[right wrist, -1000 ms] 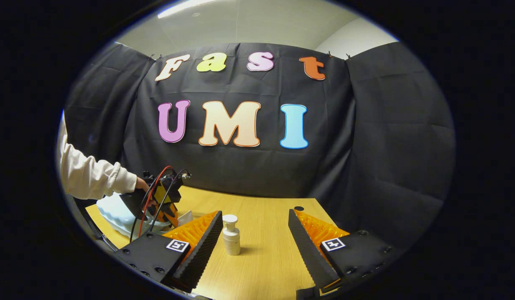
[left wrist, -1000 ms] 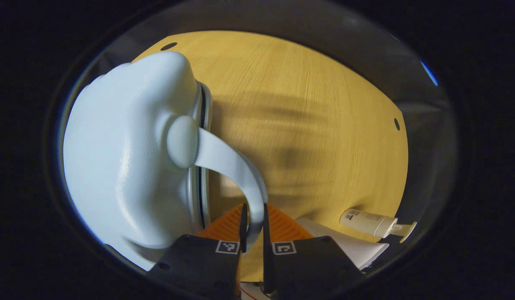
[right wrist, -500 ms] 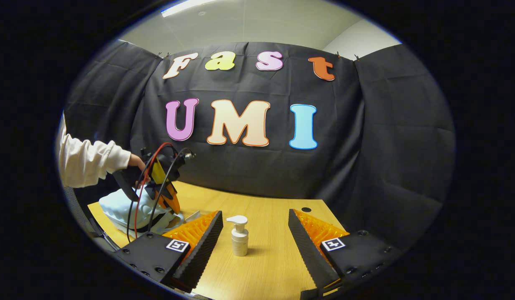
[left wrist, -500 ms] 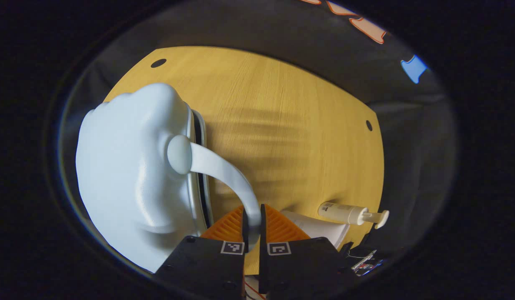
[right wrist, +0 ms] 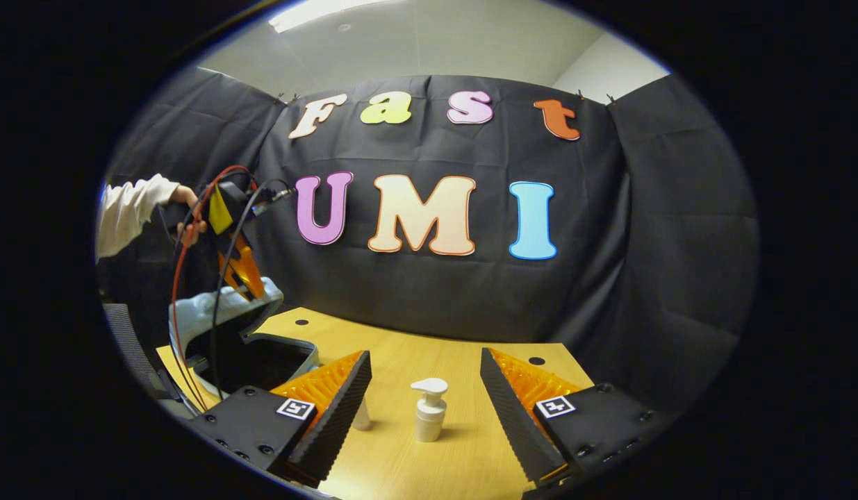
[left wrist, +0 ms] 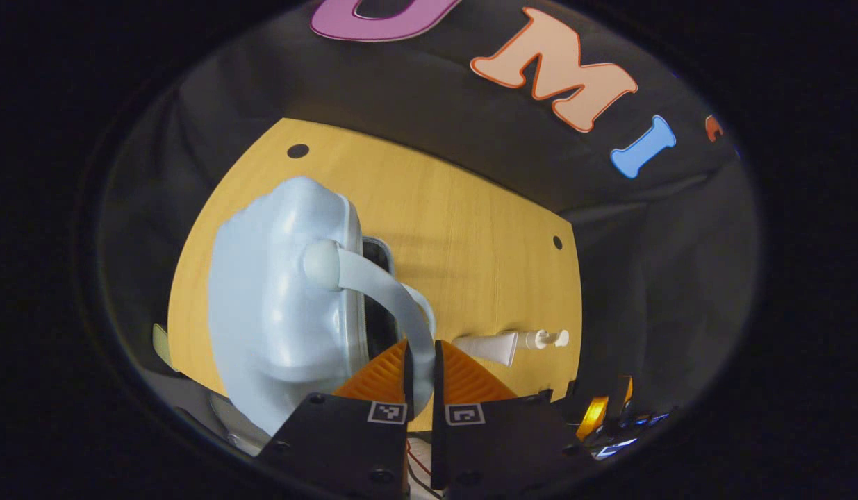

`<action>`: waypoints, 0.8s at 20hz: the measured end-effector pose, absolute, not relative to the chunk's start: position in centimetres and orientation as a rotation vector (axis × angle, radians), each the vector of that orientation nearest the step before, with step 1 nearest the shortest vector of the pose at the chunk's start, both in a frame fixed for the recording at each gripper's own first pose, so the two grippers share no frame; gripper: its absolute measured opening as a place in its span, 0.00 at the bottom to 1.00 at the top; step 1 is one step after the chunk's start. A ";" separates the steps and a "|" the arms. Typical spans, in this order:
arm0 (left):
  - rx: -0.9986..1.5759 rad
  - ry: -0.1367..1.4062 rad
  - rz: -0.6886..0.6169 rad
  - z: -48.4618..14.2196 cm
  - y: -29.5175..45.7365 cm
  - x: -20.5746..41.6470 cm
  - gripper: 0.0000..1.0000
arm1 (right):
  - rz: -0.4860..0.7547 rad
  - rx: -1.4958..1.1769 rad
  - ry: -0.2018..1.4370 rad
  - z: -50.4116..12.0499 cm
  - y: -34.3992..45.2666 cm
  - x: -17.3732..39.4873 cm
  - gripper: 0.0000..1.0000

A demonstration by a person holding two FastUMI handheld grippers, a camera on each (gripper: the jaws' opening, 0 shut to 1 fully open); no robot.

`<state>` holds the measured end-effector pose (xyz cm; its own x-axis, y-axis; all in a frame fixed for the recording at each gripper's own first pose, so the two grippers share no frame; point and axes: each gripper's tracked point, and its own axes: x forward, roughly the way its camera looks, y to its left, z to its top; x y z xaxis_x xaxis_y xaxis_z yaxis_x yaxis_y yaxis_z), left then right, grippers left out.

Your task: First open the suitcase, pack the skin care products into it, and then close the suitcase.

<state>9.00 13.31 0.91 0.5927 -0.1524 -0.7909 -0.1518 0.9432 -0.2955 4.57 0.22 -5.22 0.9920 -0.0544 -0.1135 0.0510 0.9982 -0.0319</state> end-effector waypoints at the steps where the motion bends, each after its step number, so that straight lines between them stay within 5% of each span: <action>1: -0.347 0.924 0.009 2.3 15.1 8.0 0.06 | -0.049 -0.033 0.113 -5.3 0.5 4.7 0.99; 8: -0.260 0.830 0.171 6.4 29.7 1.9 0.06 | -0.041 -0.019 0.069 -3.9 3.4 5.8 0.99; 16: -0.127 0.810 0.420 0.4 44.6 -3.6 0.05 | -0.003 -0.046 0.083 -4.1 7.6 6.4 0.99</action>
